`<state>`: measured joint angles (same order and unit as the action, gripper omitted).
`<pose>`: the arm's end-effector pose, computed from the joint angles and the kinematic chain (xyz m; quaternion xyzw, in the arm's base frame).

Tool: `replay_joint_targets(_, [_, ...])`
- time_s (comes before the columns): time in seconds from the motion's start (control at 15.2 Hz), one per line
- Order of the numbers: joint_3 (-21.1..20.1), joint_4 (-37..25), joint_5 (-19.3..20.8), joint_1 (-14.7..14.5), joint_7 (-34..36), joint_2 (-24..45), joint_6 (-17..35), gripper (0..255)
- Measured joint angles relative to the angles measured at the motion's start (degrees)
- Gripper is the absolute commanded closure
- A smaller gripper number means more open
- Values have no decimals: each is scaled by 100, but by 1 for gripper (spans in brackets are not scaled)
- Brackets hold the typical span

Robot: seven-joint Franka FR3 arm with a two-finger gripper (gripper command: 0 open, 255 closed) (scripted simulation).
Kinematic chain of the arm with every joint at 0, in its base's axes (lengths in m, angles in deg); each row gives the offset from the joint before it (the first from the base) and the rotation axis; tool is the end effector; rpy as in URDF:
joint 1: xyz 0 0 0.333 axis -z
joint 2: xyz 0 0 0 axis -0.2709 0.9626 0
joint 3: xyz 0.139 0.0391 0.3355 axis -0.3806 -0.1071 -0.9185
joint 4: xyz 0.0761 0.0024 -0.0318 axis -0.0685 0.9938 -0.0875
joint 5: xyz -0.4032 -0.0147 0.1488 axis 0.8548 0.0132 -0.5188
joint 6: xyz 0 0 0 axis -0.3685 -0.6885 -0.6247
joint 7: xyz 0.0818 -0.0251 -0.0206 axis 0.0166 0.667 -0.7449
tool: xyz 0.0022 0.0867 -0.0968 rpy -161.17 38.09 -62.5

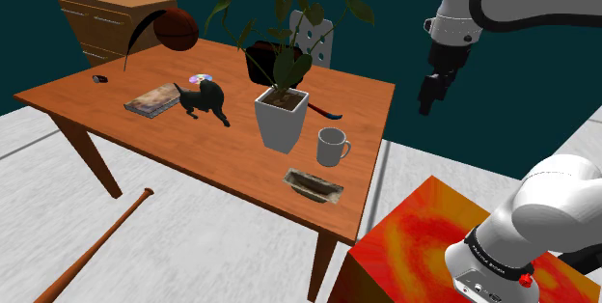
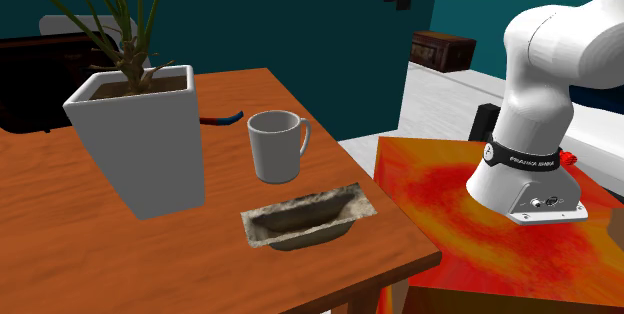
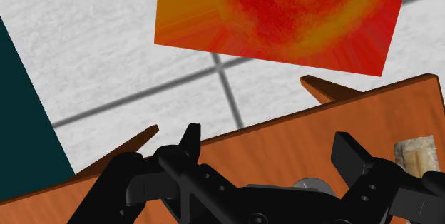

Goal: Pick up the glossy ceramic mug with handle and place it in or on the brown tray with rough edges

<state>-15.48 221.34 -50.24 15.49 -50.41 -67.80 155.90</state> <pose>0.3060 0.0130 0.5558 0.9970 0.0482 -0.0475 0.0384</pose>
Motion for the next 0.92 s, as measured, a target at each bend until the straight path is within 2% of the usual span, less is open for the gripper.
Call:
replay_joint_targets(0.26, [-140, 52, -104, -62, 153, 252, 314, 0])
replay_joint_targets(0.92, [-751, -234, -345, -245, 822, 2059, 1926, 0])
